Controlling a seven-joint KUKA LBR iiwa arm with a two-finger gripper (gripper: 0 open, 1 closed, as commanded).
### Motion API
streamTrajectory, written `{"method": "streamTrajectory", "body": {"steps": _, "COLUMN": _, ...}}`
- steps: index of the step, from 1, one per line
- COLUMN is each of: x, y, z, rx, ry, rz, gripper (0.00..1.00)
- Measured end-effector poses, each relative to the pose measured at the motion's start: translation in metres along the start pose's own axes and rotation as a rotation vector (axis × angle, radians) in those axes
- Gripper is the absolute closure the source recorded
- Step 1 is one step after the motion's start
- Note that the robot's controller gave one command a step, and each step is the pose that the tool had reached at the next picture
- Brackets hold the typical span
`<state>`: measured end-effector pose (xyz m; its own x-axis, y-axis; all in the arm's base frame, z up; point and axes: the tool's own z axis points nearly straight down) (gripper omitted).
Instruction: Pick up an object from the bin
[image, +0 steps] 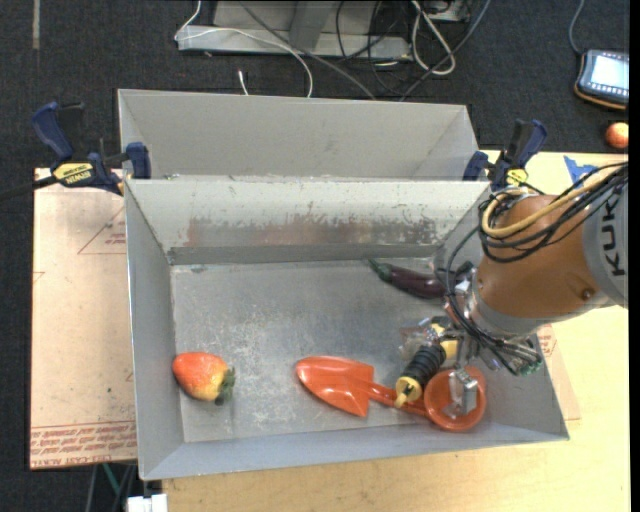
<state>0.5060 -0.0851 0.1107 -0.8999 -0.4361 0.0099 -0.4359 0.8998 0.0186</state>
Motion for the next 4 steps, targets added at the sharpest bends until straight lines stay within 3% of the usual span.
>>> {"method": "streamTrajectory", "body": {"steps": 1, "x": -0.106, "y": -0.100, "z": 0.032, "rx": 0.010, "ry": -0.025, "rz": 0.400, "gripper": 0.00}}
{"method": "streamTrajectory", "body": {"steps": 2, "x": -0.010, "y": -0.023, "z": 0.038, "rx": 0.004, "ry": -0.010, "rz": -0.029, "gripper": 1.00}}
{"method": "streamTrajectory", "body": {"steps": 4, "x": -0.008, "y": -0.021, "z": 0.024, "rx": -0.002, "ry": -0.005, "rz": -0.030, "gripper": 1.00}}
